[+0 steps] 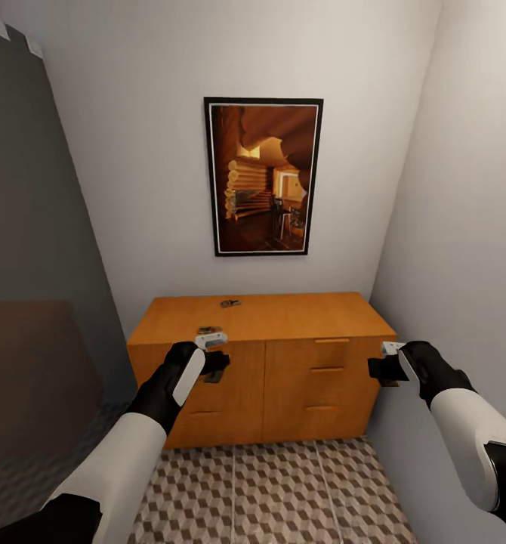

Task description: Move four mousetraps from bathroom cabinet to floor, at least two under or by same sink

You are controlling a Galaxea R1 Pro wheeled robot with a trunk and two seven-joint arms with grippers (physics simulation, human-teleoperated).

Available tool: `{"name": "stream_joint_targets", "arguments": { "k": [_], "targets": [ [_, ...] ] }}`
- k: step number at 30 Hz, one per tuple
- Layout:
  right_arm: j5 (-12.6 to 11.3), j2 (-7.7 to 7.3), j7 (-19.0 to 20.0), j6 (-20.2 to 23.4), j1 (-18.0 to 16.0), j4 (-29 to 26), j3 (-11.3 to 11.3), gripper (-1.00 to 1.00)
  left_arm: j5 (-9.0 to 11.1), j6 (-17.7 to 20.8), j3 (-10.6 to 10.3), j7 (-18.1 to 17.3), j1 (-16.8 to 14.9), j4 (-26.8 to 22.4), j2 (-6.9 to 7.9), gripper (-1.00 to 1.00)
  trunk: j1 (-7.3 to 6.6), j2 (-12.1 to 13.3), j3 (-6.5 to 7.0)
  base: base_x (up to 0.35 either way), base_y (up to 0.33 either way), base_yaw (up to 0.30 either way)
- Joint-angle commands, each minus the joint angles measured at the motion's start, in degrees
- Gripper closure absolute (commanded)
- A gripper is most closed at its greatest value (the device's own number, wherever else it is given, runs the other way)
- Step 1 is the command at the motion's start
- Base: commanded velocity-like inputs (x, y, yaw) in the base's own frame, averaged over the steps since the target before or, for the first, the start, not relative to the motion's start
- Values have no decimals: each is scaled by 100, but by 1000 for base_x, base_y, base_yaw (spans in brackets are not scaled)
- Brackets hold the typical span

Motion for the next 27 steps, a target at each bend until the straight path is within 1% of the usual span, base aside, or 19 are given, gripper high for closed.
{"name": "stream_joint_targets", "arguments": {
  "k": [1, 6, 9, 11, 12, 13, 14, 15, 17, 18, 19, 20, 21, 22, 23, 24, 26, 27],
  "targets": [
    [54, 6, 48, 25, -5, -5, -36, 100, 53, 12, -10, 37, -5, 44, 0, 100, 2, -12, -14, -164, 1, 0],
    [68, 74, 41, 9, -5, 51, 13, 100, 51, -10, -15, 25, -5, 423, 0, 100, 2, -12, -14, -54, 0, 0],
    [80, 129, 39, -1, -5, 171, 118, 100, 35, -14, -16, 41, -5, 632, 0, 100, 2, -12, -14, -10, 0, 0],
    [85, 189, 38, -106, 6, 427, 200, 100, 25, -113, -23, 29, -5, 988, 0, 100, 2, -12, -14, -4, 0, 0],
    [89, 212, 38, -282, 15, 656, 221, 100, 1, -265, -32, 22, -5, 1223, 0, 100, 2, -12, -14, -2, 0, 0],
    [92, 231, 36, -581, 21, 953, 235, 100, -41, -514, -42, 12, -5, 1512, 0, 100, 2, -12, -14, -1, 0, 0],
    [93, 240, 34, -775, 22, 1129, 242, 100, -64, -668, -46, 7, -5, 1682, 0, 100, 2, -12, -14, 0, 0, 0],
    [101, 252, 22, -1234, 25, 1531, 251, 100, -109, -1037, -51, -9, -5, 2066, 0, 100, 2, -12, -14, 0, 0, 0],
    [135, 270, -116, -2310, 33, 2383, 259, 100, -172, -1928, -53, -81, -5, 2953, 0, 100, 2, -12, -14, 0, 0, 0],
    [150, 283, -242, -2813, 69, 2625, 259, 100, -189, -2400, -52, -142, -5, 3417, 0, 100, 2, -12, -14, 0, 0, 0],
    [161, 310, -378, -3210, 194, 2772, 259, 100, -203, -2866, -52, -224, -5, 3892, 0, 100, 2, -12, -14, 0, 0, 0],
    [170, 347, -497, -3488, 392, 2863, 259, 100, -217, -3308, -52, -319, -5, 4332, 0, 100, 2, -12, -14, 0, 0, 0],
    [178, 386, -583, -3685, 596, 2918, 259, 100, -227, -3687, -52, -412, 15, 4617, 0, 100, 2, -12, -14, 0, 0, 0],
    [181, 406, -613, -3777, 692, 2937, 259, 100, -231, -3834, -52, -456, 48, 4713, 23, 100, 2, -12, -14, 0, 0, 0],
    [186, 438, -658, -3977, 884, 2965, 259, 100, -236, -4051, -52, -545, 161, 4846, 120, 100, 2, -12, -14, 0, 0, 0],
    [186, 458, -686, -4220, 1083, 2983, 259, 100, -238, -4202, -52, -639, 303, 4928, 253, 100, 2, -12, -14, 0, 0, 0],
    [192, 479, -721, -4701, 1475, 3002, 259, 100, -237, -4430, -52, -887, 579, 5013, 550, 100, 2, -12, -14, 0, 0, 0],
    [199, 485, -729, -4866, 1652, 3007, 259, 100, -237, -4578, -52, -1071, 726, 5035, 694, 100, 2, -12, -14, 0, 0, 0]
  ]
}}
